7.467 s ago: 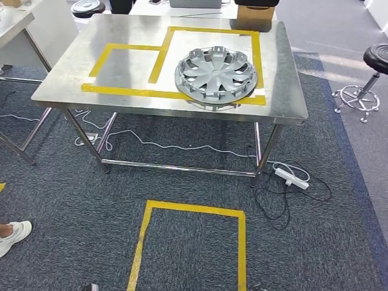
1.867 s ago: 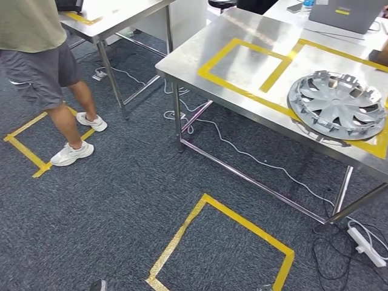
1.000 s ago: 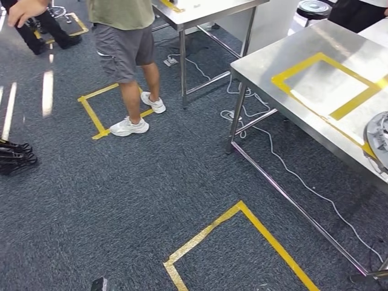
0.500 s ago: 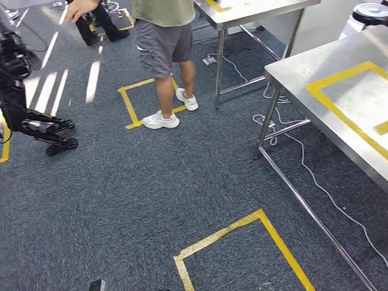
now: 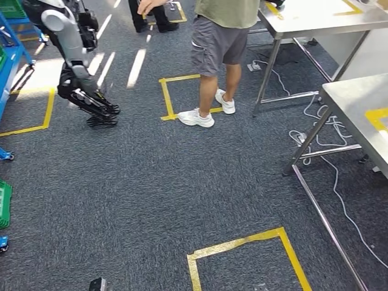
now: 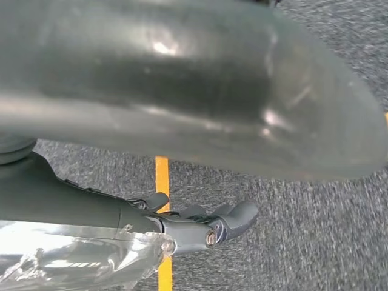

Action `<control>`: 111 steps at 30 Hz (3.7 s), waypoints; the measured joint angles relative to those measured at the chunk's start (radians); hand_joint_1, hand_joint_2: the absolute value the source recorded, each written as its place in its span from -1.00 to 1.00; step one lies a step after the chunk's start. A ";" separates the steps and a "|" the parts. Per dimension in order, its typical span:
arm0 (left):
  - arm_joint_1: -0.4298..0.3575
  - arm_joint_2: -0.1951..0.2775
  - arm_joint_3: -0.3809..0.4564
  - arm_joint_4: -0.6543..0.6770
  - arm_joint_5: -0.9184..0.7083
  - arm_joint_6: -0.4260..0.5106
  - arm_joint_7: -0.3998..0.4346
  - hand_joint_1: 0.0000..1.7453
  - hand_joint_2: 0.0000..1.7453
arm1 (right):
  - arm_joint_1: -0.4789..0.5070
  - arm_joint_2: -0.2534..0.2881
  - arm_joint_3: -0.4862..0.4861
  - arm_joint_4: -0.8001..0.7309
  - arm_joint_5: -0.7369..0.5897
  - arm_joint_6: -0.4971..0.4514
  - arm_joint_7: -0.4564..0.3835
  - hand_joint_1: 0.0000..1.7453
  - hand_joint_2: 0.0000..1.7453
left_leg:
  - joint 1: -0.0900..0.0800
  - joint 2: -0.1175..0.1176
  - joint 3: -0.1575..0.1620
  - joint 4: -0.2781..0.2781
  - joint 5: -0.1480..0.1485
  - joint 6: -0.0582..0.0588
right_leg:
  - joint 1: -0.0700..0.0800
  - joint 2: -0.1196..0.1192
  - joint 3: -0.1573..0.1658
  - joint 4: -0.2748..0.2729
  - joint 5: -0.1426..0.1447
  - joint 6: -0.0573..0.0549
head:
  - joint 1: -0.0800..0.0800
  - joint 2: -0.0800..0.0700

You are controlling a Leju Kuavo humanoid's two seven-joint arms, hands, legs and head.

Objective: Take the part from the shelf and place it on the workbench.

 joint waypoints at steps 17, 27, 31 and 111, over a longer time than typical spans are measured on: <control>0.008 0.000 0.000 0.000 0.000 0.002 0.004 -1.00 -1.00 | 0.002 0.004 -0.007 0.001 0.015 0.002 0.012 -1.00 -1.00 | 0.003 0.011 -0.139 0.271 -0.101 -0.058 | -0.005 -0.039 0.115 -0.289 0.155 -0.047 | -0.016 0.000; 0.008 0.000 0.000 0.000 -0.003 0.003 0.006 -1.00 -1.00 | -0.004 0.004 -0.008 0.001 0.019 0.003 0.013 -1.00 -1.00 | -0.001 0.045 0.010 -0.008 -0.001 -0.005 | 0.001 -0.054 0.107 -0.222 0.092 -0.007 | -0.009 0.000; 0.007 0.000 0.000 0.000 -0.007 0.007 0.006 -1.00 -1.00 | 0.002 0.004 -0.010 0.001 0.020 0.003 0.014 -1.00 -1.00 | 0.001 -0.008 0.008 -0.008 0.001 0.002 | -0.001 0.002 -0.008 0.010 0.002 -0.003 | -0.003 0.000; 0.008 -0.014 0.000 0.000 -0.021 0.031 0.004 -1.00 -1.00 | -0.001 -0.008 -0.033 0.000 0.066 0.003 0.025 -1.00 -1.00 | -0.001 0.056 -0.048 0.117 -0.029 -0.055 | -0.005 -0.072 0.118 -0.280 0.153 -0.045 | -0.021 0.000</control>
